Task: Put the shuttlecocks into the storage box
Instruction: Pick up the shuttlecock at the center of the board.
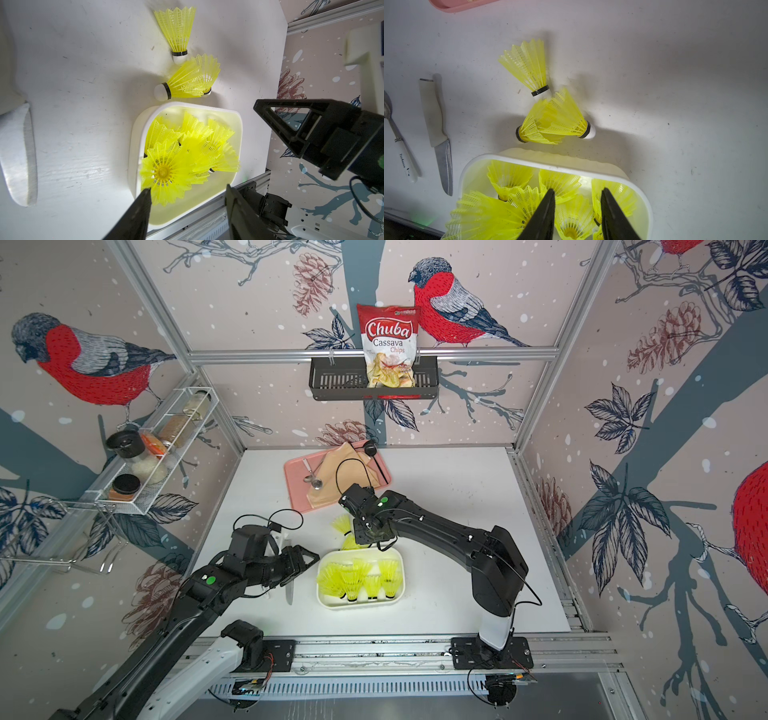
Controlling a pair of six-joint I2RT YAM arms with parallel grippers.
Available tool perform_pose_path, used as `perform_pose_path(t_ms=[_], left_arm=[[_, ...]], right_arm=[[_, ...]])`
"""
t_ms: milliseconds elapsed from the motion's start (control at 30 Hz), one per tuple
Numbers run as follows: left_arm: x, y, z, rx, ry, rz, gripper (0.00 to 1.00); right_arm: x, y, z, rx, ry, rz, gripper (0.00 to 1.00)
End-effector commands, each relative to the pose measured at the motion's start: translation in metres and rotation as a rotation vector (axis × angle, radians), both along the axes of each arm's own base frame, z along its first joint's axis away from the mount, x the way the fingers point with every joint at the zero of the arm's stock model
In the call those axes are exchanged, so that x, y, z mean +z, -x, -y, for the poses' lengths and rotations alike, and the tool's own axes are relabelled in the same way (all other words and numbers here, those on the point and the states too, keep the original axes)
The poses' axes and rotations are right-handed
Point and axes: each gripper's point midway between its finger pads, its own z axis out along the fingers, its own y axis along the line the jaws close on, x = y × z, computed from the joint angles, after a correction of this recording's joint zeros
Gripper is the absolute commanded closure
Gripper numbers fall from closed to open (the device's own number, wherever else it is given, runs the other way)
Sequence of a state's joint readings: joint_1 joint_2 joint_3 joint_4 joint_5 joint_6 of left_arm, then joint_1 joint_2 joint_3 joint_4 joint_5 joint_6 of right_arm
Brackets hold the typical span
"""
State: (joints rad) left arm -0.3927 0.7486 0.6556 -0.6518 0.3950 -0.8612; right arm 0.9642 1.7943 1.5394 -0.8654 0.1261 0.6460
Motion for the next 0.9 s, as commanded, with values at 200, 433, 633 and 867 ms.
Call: perform_pose_path(t_ms=[200, 433, 633, 867], left_arm=[[0.014, -0.046, 0.016, -0.021, -0.006, 0.098, 0.39], [-0.002, -0.07, 0.014, 0.01, -0.037, 0.068, 0.39], [-0.012, -0.089, 0.015, 0.021, -0.036, 0.049, 0.39], [-0.041, -0.111, 0.031, -0.029, -0.063, -0.059, 0.42]], right_arm=[[-0.002, -0.034, -0.003, 0.132, -0.053, 0.0, 0.61], [-0.013, -0.046, -0.037, 0.196, -0.034, 0.003, 0.6], [-0.017, -0.062, -0.047, 0.176, -0.025, 0.012, 0.58], [0.0, -0.073, -0.04, 0.128, -0.102, 0.009, 0.46]])
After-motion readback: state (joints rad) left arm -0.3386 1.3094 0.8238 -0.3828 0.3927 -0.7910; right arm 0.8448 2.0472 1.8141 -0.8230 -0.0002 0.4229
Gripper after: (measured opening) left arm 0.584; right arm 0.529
